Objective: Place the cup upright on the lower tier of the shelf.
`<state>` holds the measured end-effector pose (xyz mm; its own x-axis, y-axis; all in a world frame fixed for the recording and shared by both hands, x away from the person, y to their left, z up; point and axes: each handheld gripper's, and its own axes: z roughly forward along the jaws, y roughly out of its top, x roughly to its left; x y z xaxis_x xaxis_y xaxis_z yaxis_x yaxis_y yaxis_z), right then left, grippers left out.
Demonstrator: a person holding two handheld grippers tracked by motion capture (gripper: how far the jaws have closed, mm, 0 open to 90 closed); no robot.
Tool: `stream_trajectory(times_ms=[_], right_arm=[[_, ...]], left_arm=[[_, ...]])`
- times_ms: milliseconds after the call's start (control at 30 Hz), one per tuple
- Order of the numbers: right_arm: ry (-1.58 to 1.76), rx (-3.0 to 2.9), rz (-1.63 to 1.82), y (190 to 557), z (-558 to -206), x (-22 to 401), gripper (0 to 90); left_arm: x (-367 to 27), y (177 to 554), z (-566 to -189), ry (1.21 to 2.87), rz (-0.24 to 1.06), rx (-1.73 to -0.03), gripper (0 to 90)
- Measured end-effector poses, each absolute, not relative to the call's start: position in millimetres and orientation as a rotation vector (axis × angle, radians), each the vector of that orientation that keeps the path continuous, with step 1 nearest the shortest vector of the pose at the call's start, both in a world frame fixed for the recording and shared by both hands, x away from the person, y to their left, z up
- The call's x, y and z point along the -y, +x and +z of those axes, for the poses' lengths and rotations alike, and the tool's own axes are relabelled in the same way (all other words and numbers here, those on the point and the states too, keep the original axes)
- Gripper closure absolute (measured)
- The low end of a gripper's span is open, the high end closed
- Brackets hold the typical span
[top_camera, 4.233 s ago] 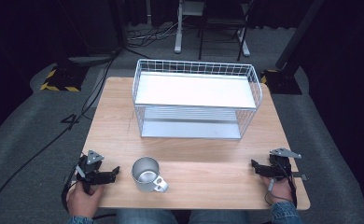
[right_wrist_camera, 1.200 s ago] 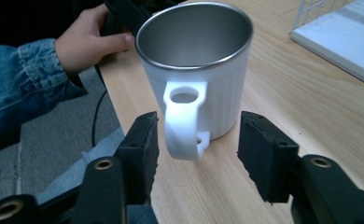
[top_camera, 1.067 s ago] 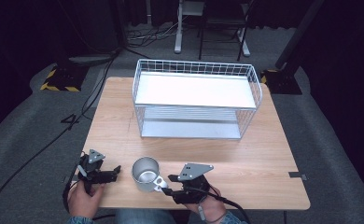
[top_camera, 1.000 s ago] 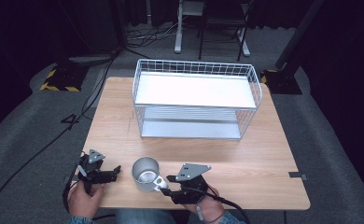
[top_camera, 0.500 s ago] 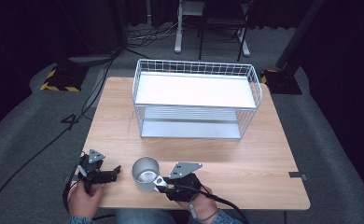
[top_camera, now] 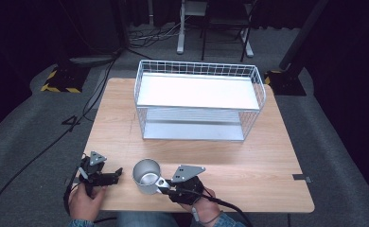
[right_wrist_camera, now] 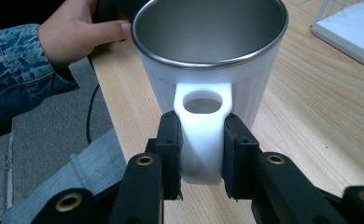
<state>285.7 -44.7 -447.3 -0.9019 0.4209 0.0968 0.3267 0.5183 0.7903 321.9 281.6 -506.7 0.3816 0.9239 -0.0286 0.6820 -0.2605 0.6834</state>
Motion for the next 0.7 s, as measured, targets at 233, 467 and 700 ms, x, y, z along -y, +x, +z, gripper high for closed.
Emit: stream_trajectory(times_ms=[233,467,700], right_arm=[[0.634,-2.611,1.401,284,-445,46,71.8],[0.657,-2.570,1.446,286,-435,56,71.8],[0.674,-2.532,1.460,291,-424,67,71.8]], left_arm=[[-282,322,-507,2.032,0.510,-1.375,7.4],[-281,322,-507,2.029,0.509,-1.377,7.4],[-282,322,-507,2.032,0.509,-1.375,7.4]])
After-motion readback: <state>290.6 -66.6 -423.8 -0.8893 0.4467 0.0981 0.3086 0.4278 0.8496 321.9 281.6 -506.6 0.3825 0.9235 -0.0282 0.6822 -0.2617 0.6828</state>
